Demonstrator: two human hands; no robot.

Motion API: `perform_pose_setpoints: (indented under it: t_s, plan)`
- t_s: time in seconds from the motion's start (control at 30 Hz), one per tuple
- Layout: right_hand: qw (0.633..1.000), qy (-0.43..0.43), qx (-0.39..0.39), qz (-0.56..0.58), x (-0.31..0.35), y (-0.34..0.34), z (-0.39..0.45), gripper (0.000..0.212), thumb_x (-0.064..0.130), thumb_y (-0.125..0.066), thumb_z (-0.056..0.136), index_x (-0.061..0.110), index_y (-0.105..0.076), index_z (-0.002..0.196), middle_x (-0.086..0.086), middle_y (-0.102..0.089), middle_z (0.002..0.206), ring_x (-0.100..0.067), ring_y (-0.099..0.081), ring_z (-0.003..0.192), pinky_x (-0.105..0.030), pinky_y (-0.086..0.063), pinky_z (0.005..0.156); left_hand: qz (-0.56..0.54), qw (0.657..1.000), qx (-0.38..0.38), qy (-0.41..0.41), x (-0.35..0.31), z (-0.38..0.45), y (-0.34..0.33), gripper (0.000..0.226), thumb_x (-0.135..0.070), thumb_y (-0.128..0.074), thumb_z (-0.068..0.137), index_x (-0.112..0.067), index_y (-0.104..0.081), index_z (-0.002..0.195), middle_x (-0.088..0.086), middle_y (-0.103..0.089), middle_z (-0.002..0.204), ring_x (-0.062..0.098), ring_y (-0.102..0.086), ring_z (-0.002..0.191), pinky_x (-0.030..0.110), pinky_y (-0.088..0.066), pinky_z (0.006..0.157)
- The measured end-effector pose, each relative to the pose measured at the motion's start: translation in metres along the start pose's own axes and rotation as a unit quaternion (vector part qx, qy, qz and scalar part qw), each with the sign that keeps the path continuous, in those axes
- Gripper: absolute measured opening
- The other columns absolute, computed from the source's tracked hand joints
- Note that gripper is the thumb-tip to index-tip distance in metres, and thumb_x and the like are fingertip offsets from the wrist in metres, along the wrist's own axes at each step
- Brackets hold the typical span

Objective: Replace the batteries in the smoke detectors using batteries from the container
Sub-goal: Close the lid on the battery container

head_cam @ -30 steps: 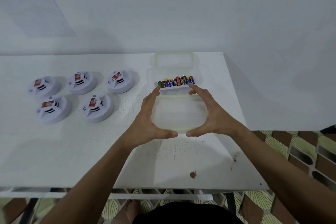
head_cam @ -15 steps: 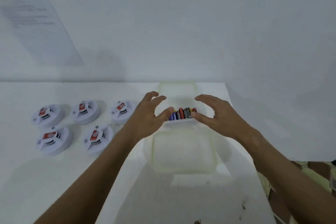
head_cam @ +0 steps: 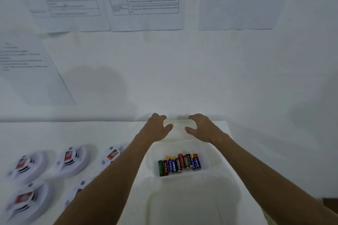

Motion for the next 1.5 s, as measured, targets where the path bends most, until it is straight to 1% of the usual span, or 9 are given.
perform_pose_setpoints:
  t_s: [0.27, 0.4, 0.53, 0.63, 0.73, 0.87, 1.03, 1.23, 1.5]
  plan:
    - [0.993, -0.106, 0.044, 0.014, -0.032, -0.027, 0.017, 0.073, 0.053, -0.056, 0.094, 0.015, -0.033, 0.151, -0.014, -0.040, 0.152, -0.032, -0.028, 0.144, -0.042, -0.030, 0.116, 0.078, 0.990, 0.040, 0.115, 0.029, 0.012, -0.030, 0.065, -0.049, -0.043, 0.096, -0.016, -0.026, 0.150, 0.019, -0.027, 0.149, 0.037, -0.023, 0.138, 0.043, -0.029, 0.109]
    - [0.981, -0.109, 0.004, 0.160, -0.030, -0.013, 0.016, 0.069, 0.044, -0.068, 0.089, 0.017, -0.042, 0.147, -0.008, -0.043, 0.150, -0.025, -0.041, 0.138, -0.037, -0.038, 0.110, -0.052, 0.990, 0.014, 0.134, 0.033, 0.014, -0.028, 0.085, -0.050, -0.064, 0.081, -0.022, -0.023, 0.151, 0.010, -0.028, 0.154, 0.032, -0.027, 0.140, 0.044, -0.030, 0.111]
    - [0.937, -0.088, -0.028, 0.338, -0.011, -0.003, 0.007, 0.060, 0.037, -0.072, 0.087, 0.023, -0.048, 0.141, -0.008, -0.054, 0.139, -0.020, -0.055, 0.121, -0.036, -0.050, 0.100, -0.174, 0.982, -0.028, 0.068, 0.011, 0.007, -0.017, 0.089, -0.034, -0.071, 0.084, -0.018, -0.018, 0.153, 0.010, -0.023, 0.156, 0.026, -0.031, 0.140, 0.037, -0.035, 0.108]
    - [0.962, -0.094, -0.064, 0.247, -0.010, 0.003, 0.002, 0.062, 0.036, -0.069, 0.089, 0.021, -0.045, 0.143, -0.006, -0.048, 0.146, -0.024, -0.045, 0.133, -0.042, -0.040, 0.110, -0.139, 0.987, -0.052, 0.063, -0.002, 0.001, -0.009, 0.076, -0.023, -0.064, 0.089, -0.010, -0.023, 0.151, 0.014, -0.023, 0.154, 0.026, -0.038, 0.135, 0.031, -0.038, 0.102]
    - [0.977, -0.143, -0.034, 0.153, -0.030, -0.007, -0.009, 0.067, 0.039, -0.065, 0.089, 0.021, -0.038, 0.148, -0.008, -0.041, 0.152, -0.031, -0.032, 0.142, -0.046, -0.032, 0.115, -0.096, 0.993, -0.024, 0.068, -0.005, -0.004, -0.015, 0.069, -0.024, -0.060, 0.089, -0.007, -0.029, 0.148, 0.014, -0.029, 0.154, 0.029, -0.036, 0.138, 0.035, -0.033, 0.108]
    - [0.983, -0.119, -0.010, 0.139, -0.033, -0.012, -0.019, 0.063, 0.035, -0.064, 0.090, 0.022, -0.040, 0.147, -0.006, -0.042, 0.152, -0.029, -0.031, 0.142, -0.047, -0.033, 0.115, -0.068, 0.997, 0.007, 0.030, -0.019, -0.005, -0.023, 0.065, -0.027, -0.059, 0.092, -0.010, -0.032, 0.149, 0.008, -0.029, 0.157, 0.024, -0.026, 0.144, 0.034, -0.022, 0.115]
    - [0.982, -0.114, -0.041, 0.146, -0.044, 0.001, -0.029, 0.060, 0.029, -0.063, 0.091, 0.019, -0.041, 0.146, -0.007, -0.042, 0.152, -0.030, -0.031, 0.141, -0.045, -0.031, 0.115, -0.052, 0.998, 0.026, 0.009, -0.030, 0.006, -0.034, 0.063, -0.030, -0.059, 0.093, -0.012, -0.034, 0.148, 0.007, -0.031, 0.156, 0.023, -0.029, 0.143, 0.034, -0.024, 0.115]
    - [0.982, -0.176, -0.043, 0.049, -0.076, 0.007, -0.044, 0.063, 0.033, -0.059, 0.094, 0.016, -0.034, 0.150, -0.013, -0.037, 0.152, -0.033, -0.027, 0.141, -0.040, -0.030, 0.111, -0.027, 0.999, 0.039, 0.009, -0.037, 0.018, -0.045, 0.065, -0.032, -0.057, 0.094, -0.013, -0.030, 0.150, 0.006, -0.027, 0.158, 0.024, -0.026, 0.144, 0.036, -0.022, 0.116]
    - [0.972, -0.228, -0.051, 0.038, -0.081, 0.003, -0.055, 0.064, 0.034, -0.056, 0.095, 0.014, -0.030, 0.150, -0.020, -0.033, 0.147, -0.036, -0.024, 0.138, -0.043, -0.037, 0.105, 0.030, 0.998, 0.056, 0.027, -0.043, 0.021, -0.056, 0.067, -0.037, -0.054, 0.094, -0.015, -0.027, 0.151, 0.007, -0.031, 0.156, 0.028, -0.030, 0.142, 0.035, -0.021, 0.114]
Point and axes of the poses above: each hand's wrist, its own z-axis towards the middle knuckle, its own y-axis out of the back of the hand, x = y × z, the point moved 10 cm from there along z, towards the middle knuckle
